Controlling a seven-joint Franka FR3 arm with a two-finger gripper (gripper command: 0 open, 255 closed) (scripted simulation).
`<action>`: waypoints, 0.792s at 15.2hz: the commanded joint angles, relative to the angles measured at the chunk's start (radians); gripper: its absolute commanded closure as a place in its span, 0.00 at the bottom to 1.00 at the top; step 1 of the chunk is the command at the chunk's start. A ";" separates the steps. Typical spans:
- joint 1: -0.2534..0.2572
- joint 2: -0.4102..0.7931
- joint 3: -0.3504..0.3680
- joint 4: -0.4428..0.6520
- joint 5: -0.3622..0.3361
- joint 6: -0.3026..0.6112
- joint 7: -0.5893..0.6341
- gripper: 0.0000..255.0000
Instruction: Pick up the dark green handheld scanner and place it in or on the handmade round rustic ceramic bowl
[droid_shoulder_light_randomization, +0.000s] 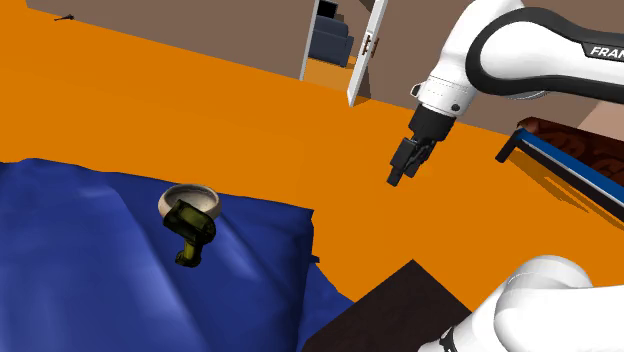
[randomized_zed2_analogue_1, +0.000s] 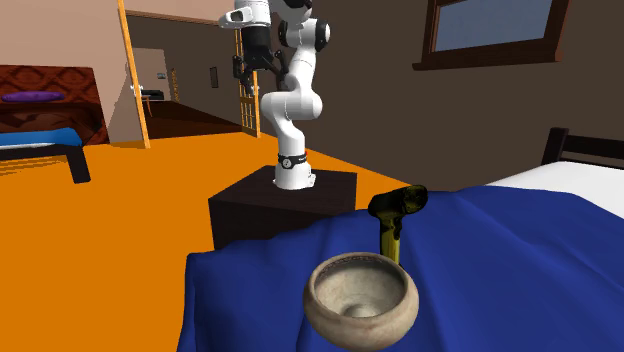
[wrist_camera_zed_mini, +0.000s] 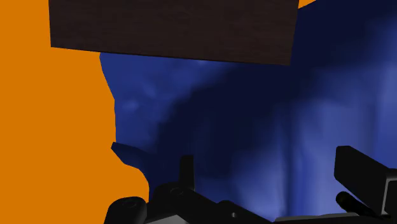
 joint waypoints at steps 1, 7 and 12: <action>0.000 0.000 0.000 0.000 0.000 0.000 0.000 0.00; 0.070 0.103 0.029 -0.075 0.065 0.257 -0.082 0.00; 0.132 0.224 0.055 -0.098 0.124 0.466 -0.160 0.00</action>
